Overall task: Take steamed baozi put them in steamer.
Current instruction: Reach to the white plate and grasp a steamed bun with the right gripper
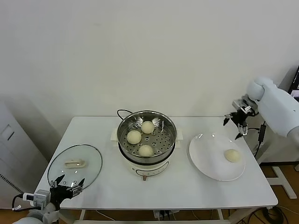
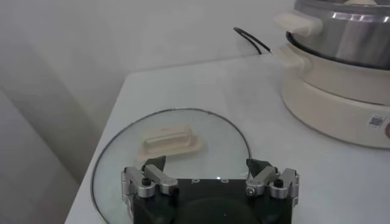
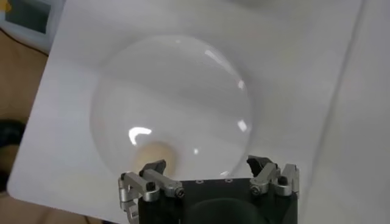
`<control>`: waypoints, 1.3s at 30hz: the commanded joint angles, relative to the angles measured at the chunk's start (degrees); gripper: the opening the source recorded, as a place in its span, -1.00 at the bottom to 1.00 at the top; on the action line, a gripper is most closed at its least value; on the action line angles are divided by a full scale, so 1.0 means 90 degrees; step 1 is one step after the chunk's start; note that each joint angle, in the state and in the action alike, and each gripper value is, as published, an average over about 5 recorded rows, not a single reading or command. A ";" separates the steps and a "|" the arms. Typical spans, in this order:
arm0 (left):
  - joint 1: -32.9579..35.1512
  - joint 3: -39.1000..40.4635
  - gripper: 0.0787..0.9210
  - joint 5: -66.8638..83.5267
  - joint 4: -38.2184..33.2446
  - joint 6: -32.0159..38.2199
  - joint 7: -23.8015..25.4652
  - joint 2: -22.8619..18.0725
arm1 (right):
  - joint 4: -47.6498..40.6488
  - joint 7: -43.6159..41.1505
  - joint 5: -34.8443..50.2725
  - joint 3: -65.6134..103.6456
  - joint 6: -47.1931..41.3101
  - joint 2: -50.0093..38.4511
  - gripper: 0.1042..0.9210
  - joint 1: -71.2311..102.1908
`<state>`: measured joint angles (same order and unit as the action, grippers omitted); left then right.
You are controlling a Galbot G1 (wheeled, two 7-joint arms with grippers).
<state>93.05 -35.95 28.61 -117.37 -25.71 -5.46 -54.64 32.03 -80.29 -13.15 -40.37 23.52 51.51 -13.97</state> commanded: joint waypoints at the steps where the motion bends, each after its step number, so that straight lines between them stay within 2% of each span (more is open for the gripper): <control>1: -0.0012 0.0010 0.77 0.0003 0.0016 -0.0005 0.0002 0.0018 | -0.0278 0.0339 -0.0518 0.0641 -0.0025 -0.0095 0.76 0.0846; 32: 0.0030 0.0043 0.77 -0.0019 0.0047 0.0022 0.0005 -0.0026 | -0.0896 0.1022 -0.1920 0.1856 -0.0029 0.0333 0.74 0.1527; 39: 0.0013 0.0053 0.77 -0.0028 0.0054 0.0024 0.0005 -0.0016 | -0.0997 0.0995 -0.1933 0.2118 -0.0113 0.0387 0.47 0.1568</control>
<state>93.19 -35.48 28.41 -116.88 -25.51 -5.43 -54.81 23.92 -71.58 -29.10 -23.94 22.82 54.79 -0.41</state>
